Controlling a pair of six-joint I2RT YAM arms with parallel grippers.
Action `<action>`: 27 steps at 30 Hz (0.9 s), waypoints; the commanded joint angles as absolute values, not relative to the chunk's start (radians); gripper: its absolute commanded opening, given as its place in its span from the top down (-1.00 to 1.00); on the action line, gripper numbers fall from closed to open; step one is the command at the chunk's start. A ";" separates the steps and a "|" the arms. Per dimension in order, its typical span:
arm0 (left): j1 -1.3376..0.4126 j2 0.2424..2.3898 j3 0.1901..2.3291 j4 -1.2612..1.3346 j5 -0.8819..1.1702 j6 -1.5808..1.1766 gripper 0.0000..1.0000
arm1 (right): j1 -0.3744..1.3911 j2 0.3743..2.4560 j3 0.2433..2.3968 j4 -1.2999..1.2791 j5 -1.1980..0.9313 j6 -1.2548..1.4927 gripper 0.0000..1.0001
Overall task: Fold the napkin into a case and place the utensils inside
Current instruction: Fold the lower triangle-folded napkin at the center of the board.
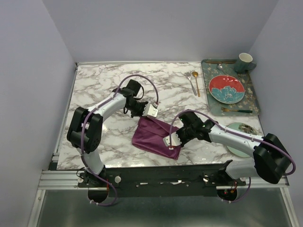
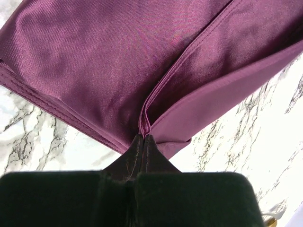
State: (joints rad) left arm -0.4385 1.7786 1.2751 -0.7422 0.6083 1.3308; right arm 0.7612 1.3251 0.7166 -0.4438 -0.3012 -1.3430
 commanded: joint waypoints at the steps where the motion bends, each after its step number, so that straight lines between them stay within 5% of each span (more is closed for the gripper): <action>1: -0.466 1.727 1.191 -0.761 0.554 1.301 1.00 | 0.772 1.312 0.693 -0.471 -0.322 -1.322 0.98; 6: -0.479 1.723 1.126 -0.736 0.505 1.275 0.97 | 0.770 1.292 0.670 -0.476 -0.322 -1.335 0.85; 11: -0.492 1.733 1.115 -0.727 0.480 1.256 0.91 | 0.770 1.287 0.683 -0.483 -0.301 -1.255 0.37; 15: -0.499 1.740 1.101 -0.727 0.460 1.252 0.89 | 0.756 1.247 0.738 -0.547 -0.291 -1.117 0.16; 27: -0.515 1.736 1.066 -0.729 0.445 1.220 0.88 | 0.539 1.253 0.876 -0.600 -0.486 -0.583 0.28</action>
State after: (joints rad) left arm -0.5014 1.7435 1.0908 -0.7219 0.4648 1.2430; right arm 0.6201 1.1900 0.7944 -0.5739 -0.3676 -0.8700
